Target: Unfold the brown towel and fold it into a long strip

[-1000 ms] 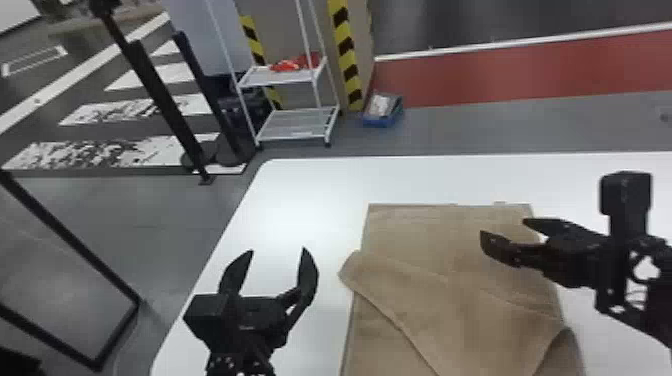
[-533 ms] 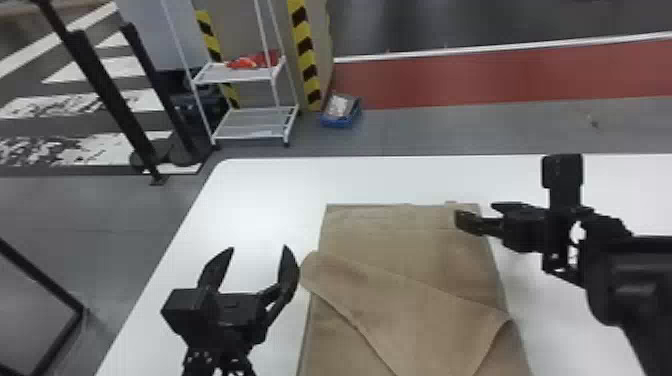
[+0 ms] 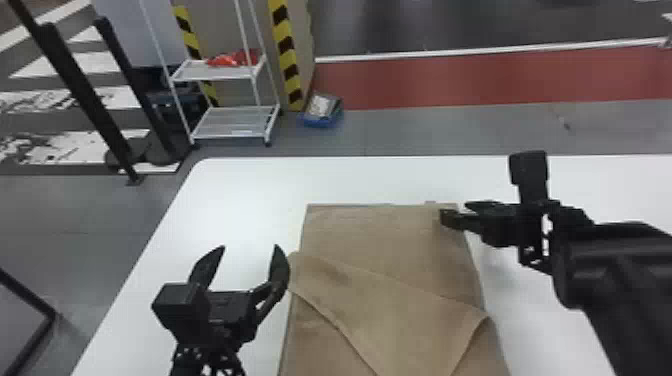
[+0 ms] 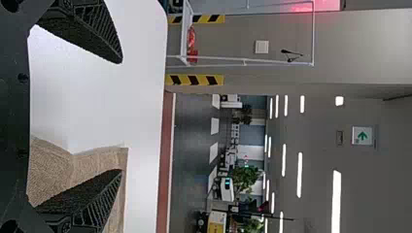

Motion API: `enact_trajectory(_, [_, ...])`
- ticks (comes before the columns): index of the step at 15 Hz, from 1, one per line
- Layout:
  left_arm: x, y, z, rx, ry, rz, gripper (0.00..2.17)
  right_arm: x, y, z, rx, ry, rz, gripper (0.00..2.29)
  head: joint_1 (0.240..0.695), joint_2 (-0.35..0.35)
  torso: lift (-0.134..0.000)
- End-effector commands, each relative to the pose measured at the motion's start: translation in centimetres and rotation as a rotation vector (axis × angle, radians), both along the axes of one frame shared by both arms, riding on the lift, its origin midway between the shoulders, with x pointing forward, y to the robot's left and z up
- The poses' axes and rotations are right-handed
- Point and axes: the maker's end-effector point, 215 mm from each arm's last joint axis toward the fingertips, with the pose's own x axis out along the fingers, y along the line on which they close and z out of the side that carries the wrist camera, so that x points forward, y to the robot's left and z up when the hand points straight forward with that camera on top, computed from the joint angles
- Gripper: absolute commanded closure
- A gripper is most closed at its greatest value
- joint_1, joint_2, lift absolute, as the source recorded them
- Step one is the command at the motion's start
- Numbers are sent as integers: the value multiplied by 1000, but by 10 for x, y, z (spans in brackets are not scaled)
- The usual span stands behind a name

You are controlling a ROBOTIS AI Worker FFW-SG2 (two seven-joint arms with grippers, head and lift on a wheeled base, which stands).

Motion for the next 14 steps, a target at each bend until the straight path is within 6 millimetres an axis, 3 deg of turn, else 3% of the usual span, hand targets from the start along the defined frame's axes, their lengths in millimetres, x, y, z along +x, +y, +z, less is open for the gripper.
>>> enact_trajectory(1, [4,-3,-3,2,5,-11,73,-1,-3,-6,-33,11,2,481,695,157,-123])
enact_trajectory(3, [8,-5,-6,2,11,-19,73,-2,-8,-12,-64,23,2,498,695,152,-123])
enact_trajectory(5, [9,-7,-8,0,14,-23,73,-2,-9,-13,-79,27,3,772,695,143,-123])
enact_trajectory(10, [9,-7,-10,1,19,-24,73,1,-14,-12,-101,28,-5,1717,695,137,-123])
enact_trajectory(12, [9,-7,-10,2,19,-24,73,6,-31,-9,-95,17,-56,1754,695,134,-123])
enact_trajectory(14, [9,-16,-11,-1,22,-65,73,10,-74,6,-53,7,-163,1750,695,116,-123])
